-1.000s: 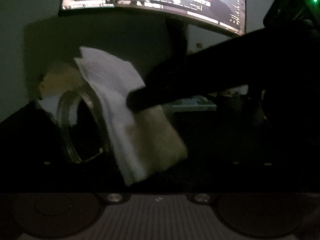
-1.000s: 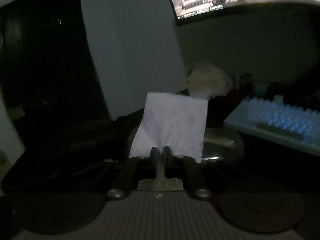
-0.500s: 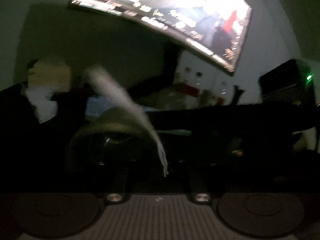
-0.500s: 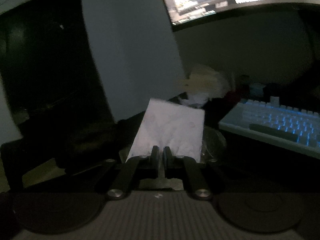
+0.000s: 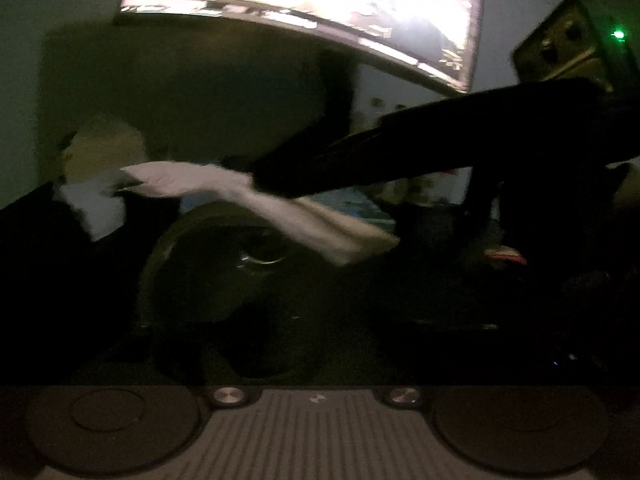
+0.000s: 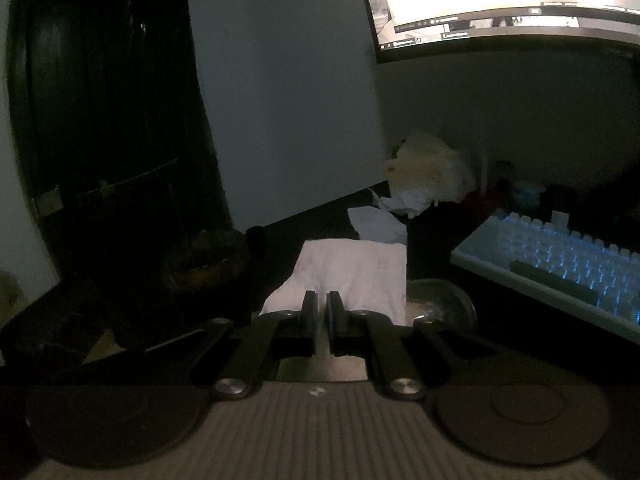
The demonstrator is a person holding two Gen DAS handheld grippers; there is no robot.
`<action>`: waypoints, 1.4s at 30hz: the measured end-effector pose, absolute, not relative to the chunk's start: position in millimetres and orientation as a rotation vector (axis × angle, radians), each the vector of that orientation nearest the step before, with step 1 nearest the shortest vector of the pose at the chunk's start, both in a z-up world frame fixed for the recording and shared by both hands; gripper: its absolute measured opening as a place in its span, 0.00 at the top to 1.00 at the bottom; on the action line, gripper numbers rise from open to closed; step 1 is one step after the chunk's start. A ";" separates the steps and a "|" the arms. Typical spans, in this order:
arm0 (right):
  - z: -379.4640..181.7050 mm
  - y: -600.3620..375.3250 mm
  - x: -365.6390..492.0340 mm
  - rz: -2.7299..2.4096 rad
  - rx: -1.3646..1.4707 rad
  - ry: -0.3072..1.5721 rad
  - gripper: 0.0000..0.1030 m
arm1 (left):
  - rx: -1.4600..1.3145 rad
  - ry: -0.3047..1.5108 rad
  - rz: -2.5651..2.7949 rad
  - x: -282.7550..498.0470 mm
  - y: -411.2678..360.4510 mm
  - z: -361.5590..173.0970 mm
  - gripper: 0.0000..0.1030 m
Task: Clean container
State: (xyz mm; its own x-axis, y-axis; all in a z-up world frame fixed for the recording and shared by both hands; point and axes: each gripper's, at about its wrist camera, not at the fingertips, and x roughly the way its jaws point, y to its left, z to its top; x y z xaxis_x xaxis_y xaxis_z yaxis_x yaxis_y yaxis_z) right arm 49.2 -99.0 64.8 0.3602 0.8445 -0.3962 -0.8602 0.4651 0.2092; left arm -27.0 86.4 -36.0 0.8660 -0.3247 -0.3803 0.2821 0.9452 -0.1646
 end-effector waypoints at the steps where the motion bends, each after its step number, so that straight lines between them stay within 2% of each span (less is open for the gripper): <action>1: 65.1 -98.1 51.0 1.103 -0.035 0.492 0.92 | -0.113 0.422 -0.314 -25.9 88.6 -37.9 0.28; 22: 56.2 -80.6 80.6 1.075 -0.034 0.514 0.90 | -0.140 0.403 -0.301 -17.1 106.5 -41.2 0.26; 27: 61.8 -70.5 70.5 1.163 -0.061 0.468 0.90 | -0.126 0.394 -0.310 -17.6 104.4 -43.1 0.19; 36: 58.8 -77.1 126.4 1.011 -0.028 0.565 0.89 | -0.108 0.398 -0.301 -16.0 102.4 -44.6 0.19; 42: 64.5 -81.1 110.2 1.110 -0.076 0.570 0.88 | -0.090 0.409 -0.326 -12.9 102.9 -43.5 0.16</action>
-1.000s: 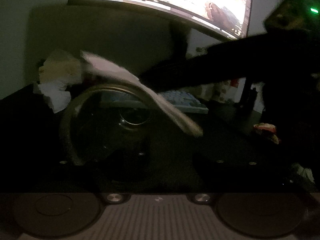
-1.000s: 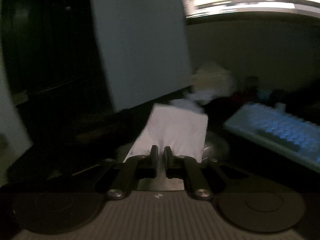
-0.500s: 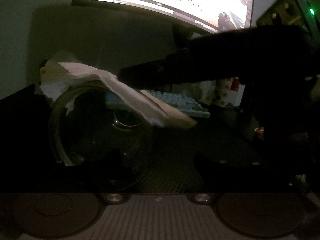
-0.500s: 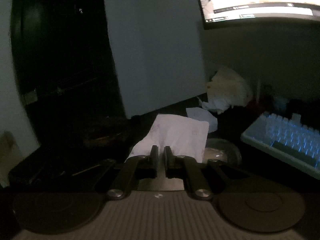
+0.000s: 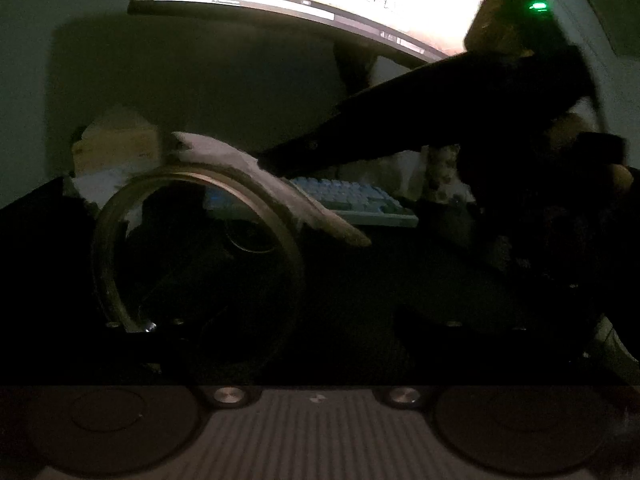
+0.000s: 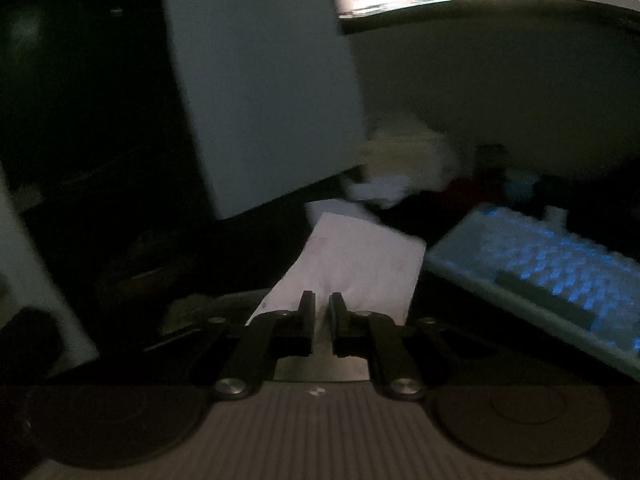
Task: Clean container
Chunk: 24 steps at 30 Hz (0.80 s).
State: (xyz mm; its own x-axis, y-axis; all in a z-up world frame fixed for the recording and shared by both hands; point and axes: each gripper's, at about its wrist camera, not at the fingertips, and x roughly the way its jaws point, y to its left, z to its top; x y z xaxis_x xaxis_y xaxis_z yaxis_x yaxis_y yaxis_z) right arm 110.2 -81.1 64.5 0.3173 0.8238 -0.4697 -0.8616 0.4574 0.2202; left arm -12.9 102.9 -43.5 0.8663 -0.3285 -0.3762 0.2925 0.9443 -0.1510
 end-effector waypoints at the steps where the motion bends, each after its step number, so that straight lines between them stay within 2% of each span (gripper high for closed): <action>1: 63.8 -79.6 106.4 1.137 -0.075 0.571 0.78 | -0.095 0.411 -0.327 -12.8 103.0 -43.2 0.16; 2: 63.6 -79.7 102.7 1.156 -0.067 0.568 0.68 | -0.099 0.412 -0.326 -12.7 103.0 -43.3 0.16; 3: 63.1 -81.0 99.2 1.162 -0.057 0.555 0.45 | -0.102 0.412 -0.325 -12.5 103.0 -43.4 0.15; 4: 62.5 -83.7 95.9 1.140 -0.048 0.525 0.31 | -0.098 0.413 -0.327 -12.6 102.1 -43.6 0.15; 6: 58.1 -85.6 93.9 1.106 -0.052 0.486 0.26 | -0.088 0.414 -0.330 -13.0 100.2 -44.2 0.14; 7: 54.4 -85.5 95.5 1.110 -0.036 0.491 0.26 | -0.085 0.413 -0.330 -13.3 99.2 -44.6 0.14; 9: 47.9 -86.5 99.4 1.122 0.017 0.508 0.30 | -0.079 0.410 -0.327 -13.9 97.8 -44.9 0.12; 11: 44.4 -89.1 101.2 1.114 0.066 0.507 0.55 | -0.074 0.404 -0.324 -14.7 96.8 -44.7 0.11; 12: 43.6 -90.2 100.4 1.102 0.066 0.501 0.87 | -0.071 0.400 -0.323 -14.7 96.6 -44.4 0.10; 13: 42.7 -91.2 99.6 1.089 0.066 0.496 0.94 | -0.070 0.399 -0.321 -14.7 96.2 -44.2 0.09; 16: 35.6 -98.5 101.4 1.048 0.105 0.503 0.94 | -0.065 0.401 -0.318 -15.1 94.1 -45.2 0.09; 18: 34.6 -110.9 101.8 1.019 0.132 0.516 0.94 | -0.056 0.400 -0.314 -15.5 91.3 -45.8 0.18; 20: 37.3 -125.8 98.9 0.983 0.125 0.516 0.94 | -0.040 0.382 -0.309 -15.0 87.7 -44.4 0.64; 22: 40.6 -140.4 94.6 0.915 0.073 0.500 0.94 | -0.031 0.365 -0.310 -13.2 84.1 -41.6 0.81; 24: 41.9 -152.2 94.0 0.845 0.031 0.491 0.94 | -0.096 0.345 -0.334 -13.5 82.1 -38.5 0.84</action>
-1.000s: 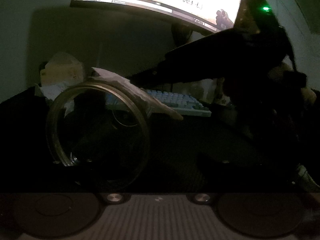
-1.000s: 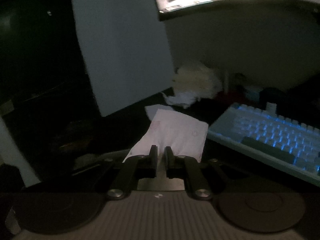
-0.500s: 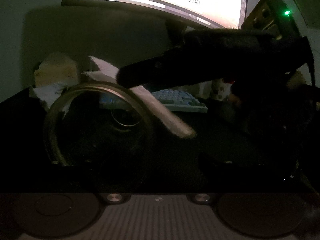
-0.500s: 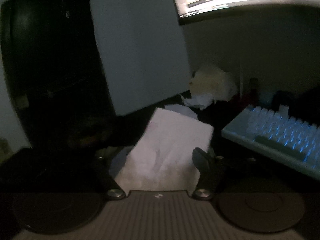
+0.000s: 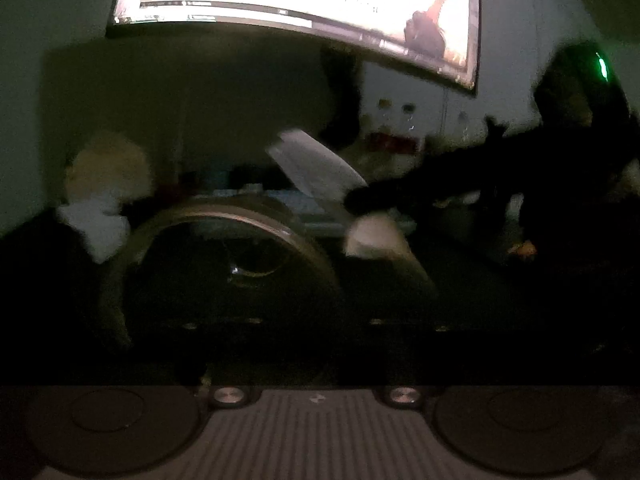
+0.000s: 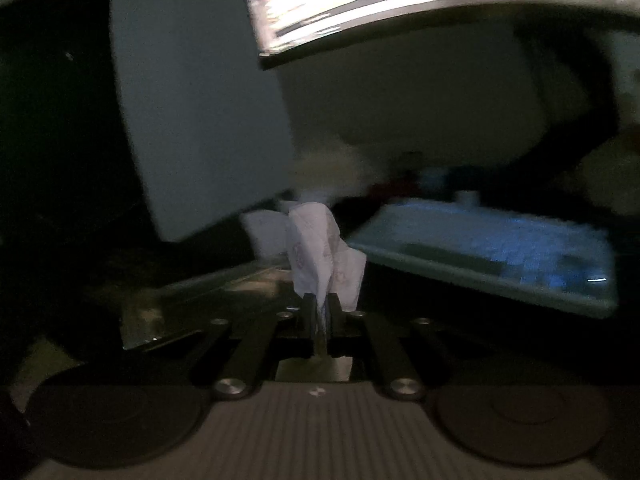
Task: Clean container
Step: 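Lower the jar onto the desk with the left tool while the right tool sets the tissue down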
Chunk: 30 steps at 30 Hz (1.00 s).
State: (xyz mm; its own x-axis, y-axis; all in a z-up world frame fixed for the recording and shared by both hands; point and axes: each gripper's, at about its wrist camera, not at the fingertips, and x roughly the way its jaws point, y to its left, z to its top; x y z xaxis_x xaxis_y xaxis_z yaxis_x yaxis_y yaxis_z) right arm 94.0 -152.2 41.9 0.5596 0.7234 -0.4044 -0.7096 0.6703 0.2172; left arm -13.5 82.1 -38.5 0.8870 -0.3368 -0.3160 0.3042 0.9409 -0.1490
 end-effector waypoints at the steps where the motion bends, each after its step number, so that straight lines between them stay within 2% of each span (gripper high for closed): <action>1: 43.2 -159.5 93.3 0.811 0.018 0.483 0.93 | -0.099 0.345 -0.329 -11.0 78.4 -35.6 0.84; 5: 50.7 -194.9 68.2 0.700 -0.020 0.396 0.93 | -0.125 0.360 -0.318 6.9 64.2 -19.0 0.87; 14: 16.3 -188.2 98.3 0.614 -0.019 0.556 0.93 | -0.100 0.461 -0.257 44.7 12.4 -23.5 0.88; 15: 12.8 -185.1 101.7 0.589 -0.036 0.571 0.90 | -0.091 0.472 -0.247 45.0 7.7 -24.7 0.88; 16: 9.8 -185.2 102.1 0.582 -0.034 0.581 0.89 | -0.083 0.473 -0.244 42.6 4.6 -26.1 0.84; 17: 6.7 -185.6 102.1 0.578 -0.030 0.591 0.88 | -0.078 0.474 -0.249 39.7 2.4 -27.6 0.75; 18: 3.7 -186.1 102.1 0.573 -0.026 0.601 0.79 | -0.072 0.478 -0.256 37.0 0.0 -28.4 0.70; 19: 2.0 -187.3 99.7 0.565 -0.019 0.599 0.74 | -0.063 0.483 -0.266 33.2 -2.3 -28.7 0.68; 21: 0.1 -189.8 94.6 0.533 -0.014 0.587 0.70 | -0.055 0.486 -0.277 24.6 -5.3 -26.9 0.62; 22: 0.7 -191.5 88.6 0.518 -0.017 0.566 0.67 | -0.052 0.483 -0.284 18.4 -6.4 -25.5 0.49; 23: 2.3 -194.1 83.0 0.503 -0.013 0.544 0.63 | -0.051 0.475 -0.288 13.1 -7.9 -23.2 0.31; 25: 6.7 -201.3 69.2 0.475 0.017 0.495 0.48 | -0.047 0.447 -0.288 -1.0 -9.1 -17.2 0.17; 26: 9.3 -206.2 60.5 0.463 0.044 0.467 0.42 | -0.045 0.430 -0.290 -7.3 -9.2 -13.6 0.16; 28: 15.3 -216.0 44.2 0.437 0.102 0.407 0.20 | -0.044 0.409 -0.312 -16.9 -10.2 -4.7 0.10; 29: 18.7 -221.1 36.6 0.423 0.134 0.375 0.14 | -0.043 0.399 -0.324 -21.5 -10.7 -0.1 0.05; 30: 22.2 -226.2 29.0 0.409 0.166 0.343 0.02 | -0.051 0.386 -0.329 -24.5 -10.3 4.9 0.04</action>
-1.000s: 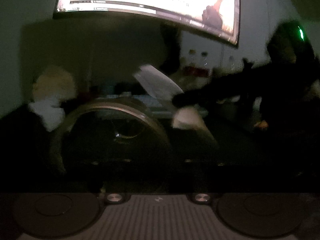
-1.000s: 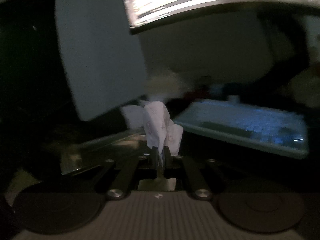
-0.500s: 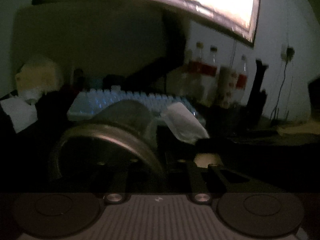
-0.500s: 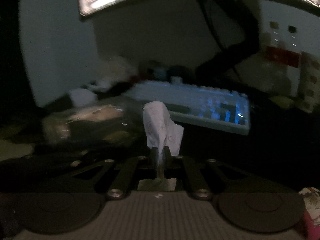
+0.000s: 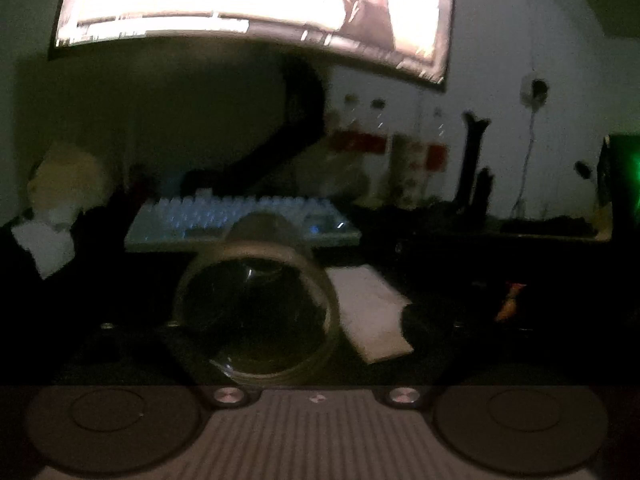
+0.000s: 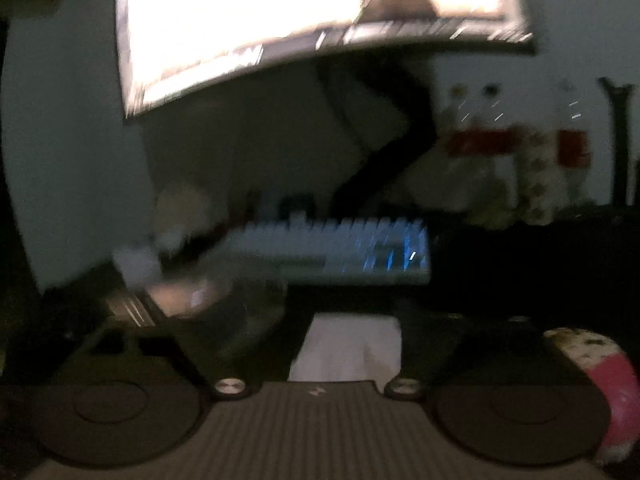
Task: Clean container
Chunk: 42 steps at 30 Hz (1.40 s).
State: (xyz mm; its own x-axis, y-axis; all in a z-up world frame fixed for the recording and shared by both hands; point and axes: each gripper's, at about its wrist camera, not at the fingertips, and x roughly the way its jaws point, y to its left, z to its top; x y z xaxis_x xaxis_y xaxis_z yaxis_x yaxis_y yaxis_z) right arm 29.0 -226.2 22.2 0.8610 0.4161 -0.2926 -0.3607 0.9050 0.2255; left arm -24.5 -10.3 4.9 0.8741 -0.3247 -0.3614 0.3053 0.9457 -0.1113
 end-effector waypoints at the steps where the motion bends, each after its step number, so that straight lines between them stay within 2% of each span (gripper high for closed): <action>1: 26.4 -229.5 23.7 0.402 0.191 0.324 0.00 | -0.062 0.373 -0.333 -27.1 -9.6 10.0 0.00; 5: 35.4 -236.8 12.1 0.372 0.287 0.300 0.00 | -0.060 0.327 -0.275 -33.6 -5.2 24.2 0.00; 7: 37.5 -234.5 14.2 0.345 0.297 0.359 0.00 | -0.059 0.347 -0.221 -29.5 -0.4 25.9 0.00; 14: 39.8 -227.1 23.9 0.243 0.298 0.581 0.00 | -0.081 0.583 -0.092 -5.7 7.9 26.4 0.00; 19: 47.8 -232.4 15.8 0.264 0.288 0.646 0.00 | -0.052 0.602 -0.062 -0.4 5.7 21.2 0.00; 42: 49.5 -213.1 3.5 0.330 0.077 0.689 0.00 | -0.037 0.616 -0.048 -7.9 0.7 23.6 0.00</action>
